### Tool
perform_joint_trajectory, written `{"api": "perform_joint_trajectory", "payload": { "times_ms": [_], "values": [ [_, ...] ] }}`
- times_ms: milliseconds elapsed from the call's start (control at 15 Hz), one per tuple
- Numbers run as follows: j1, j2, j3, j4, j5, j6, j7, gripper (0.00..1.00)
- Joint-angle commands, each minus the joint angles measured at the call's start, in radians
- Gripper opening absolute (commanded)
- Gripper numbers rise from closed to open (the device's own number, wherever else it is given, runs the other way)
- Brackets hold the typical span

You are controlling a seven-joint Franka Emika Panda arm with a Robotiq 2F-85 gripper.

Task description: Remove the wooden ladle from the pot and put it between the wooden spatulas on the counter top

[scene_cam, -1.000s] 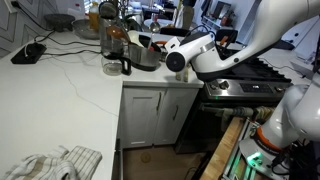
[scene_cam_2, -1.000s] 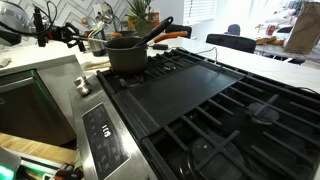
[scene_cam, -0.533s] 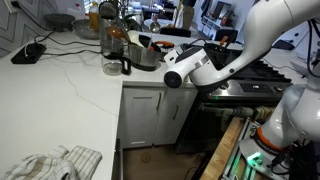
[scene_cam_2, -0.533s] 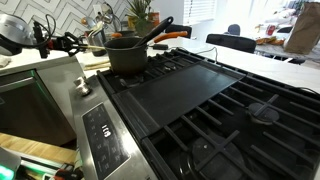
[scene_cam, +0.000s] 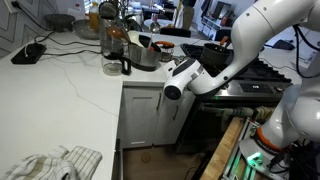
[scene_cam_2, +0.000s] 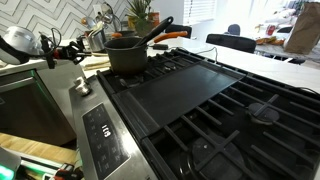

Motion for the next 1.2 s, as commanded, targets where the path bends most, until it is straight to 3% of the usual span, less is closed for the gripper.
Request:
{"api": "perform_joint_trajectory", "payload": {
  "times_ms": [0,67,200,267,467,867,1133],
  "values": [
    [-0.010,0.029,-0.004,-0.007,-0.037,0.029,0.032,0.03],
    [-0.011,0.032,-0.005,-0.007,-0.040,0.034,0.035,0.15],
    [-0.013,0.037,-0.006,-0.007,-0.043,0.040,0.038,0.16],
    [-0.015,0.037,-0.006,-0.009,-0.044,0.046,0.041,0.39],
    [-0.018,0.029,-0.006,-0.012,-0.045,0.057,0.047,0.50],
    [-0.020,-0.019,-0.001,-0.021,-0.045,0.084,0.041,0.96],
    [-0.020,-0.071,0.002,-0.023,-0.017,0.121,-0.004,1.00]
  ]
}}
